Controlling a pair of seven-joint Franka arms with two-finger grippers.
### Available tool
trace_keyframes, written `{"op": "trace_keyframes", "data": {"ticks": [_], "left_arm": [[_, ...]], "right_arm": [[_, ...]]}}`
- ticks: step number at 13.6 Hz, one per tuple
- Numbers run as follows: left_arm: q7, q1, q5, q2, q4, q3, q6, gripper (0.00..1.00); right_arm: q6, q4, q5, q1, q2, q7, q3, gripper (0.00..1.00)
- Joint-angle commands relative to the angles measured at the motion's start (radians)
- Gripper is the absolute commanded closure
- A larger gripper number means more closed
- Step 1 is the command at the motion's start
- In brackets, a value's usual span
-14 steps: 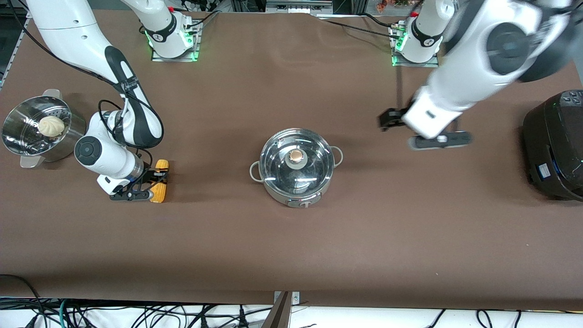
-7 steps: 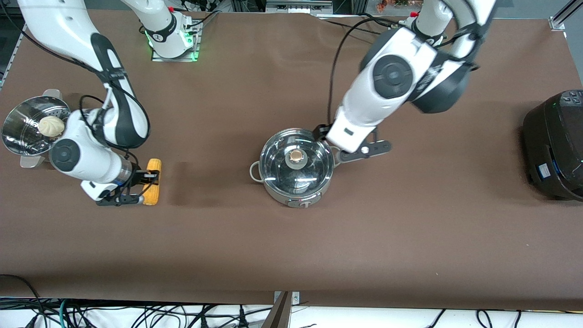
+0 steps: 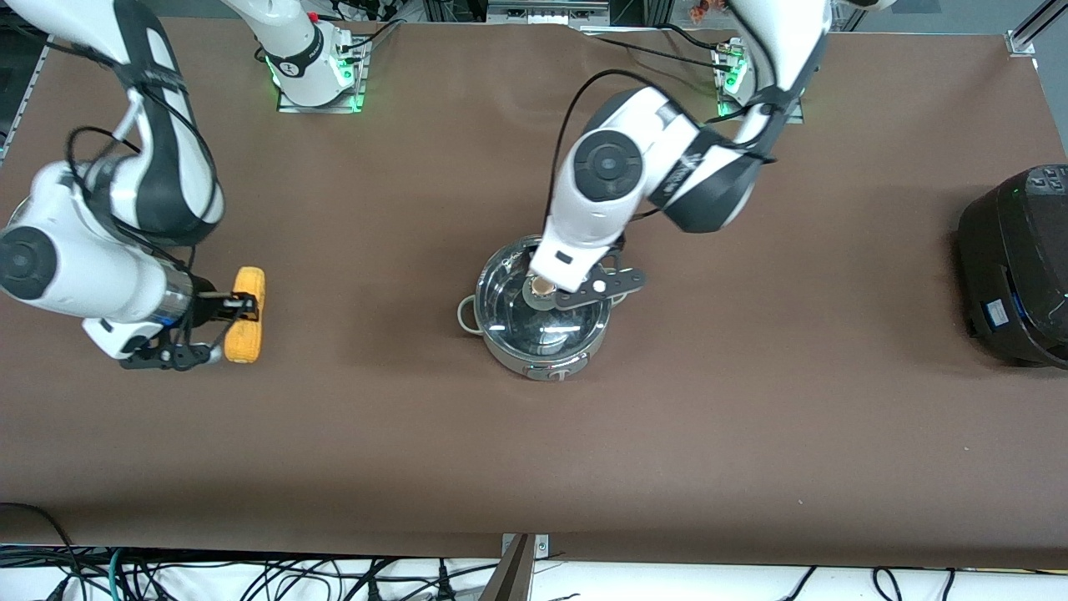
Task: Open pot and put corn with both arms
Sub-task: 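Grasp the corn with the right gripper while the left gripper reaches the lid, then grasp the glass lid knob with the left gripper, lift the corn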
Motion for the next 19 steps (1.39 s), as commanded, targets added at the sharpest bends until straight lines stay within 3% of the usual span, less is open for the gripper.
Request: {"op": "trace_keyframes", "data": {"ticks": [1,9,11,14,17,18,19], "left_arm": [[-0.041,-0.042,0.024,0.061,0.063,0.036,0.014,0.01],[-0.069,-0.073,0.053,0.11,0.061,0.062,0.085,0.02],[-0.064,-0.073,0.053,0.113,0.061,0.062,0.087,0.18],[-0.063,-0.073,0.053,0.122,0.061,0.062,0.088,0.25],[-0.06,-0.073,0.053,0.121,0.069,0.068,0.087,0.57],[-0.058,-0.073,0.053,0.121,0.071,0.068,0.087,0.7],[-0.058,-0.073,0.053,0.121,0.069,0.07,0.087,0.9]], "right_arm": [[-0.135,0.119,0.007,0.0,-0.004,-0.008,-0.002,1.0],[-0.201,0.191,0.002,0.001,-0.022,-0.008,0.009,1.0],[-0.201,0.191,0.005,0.001,-0.022,-0.006,0.009,1.0],[-0.201,0.191,0.005,0.001,-0.022,-0.006,0.009,1.0],[-0.201,0.191,0.007,0.003,-0.022,-0.005,0.012,1.0],[-0.201,0.191,0.008,0.012,-0.022,-0.003,0.012,1.0],[-0.201,0.191,0.008,0.033,-0.022,-0.003,0.012,1.0]]}}
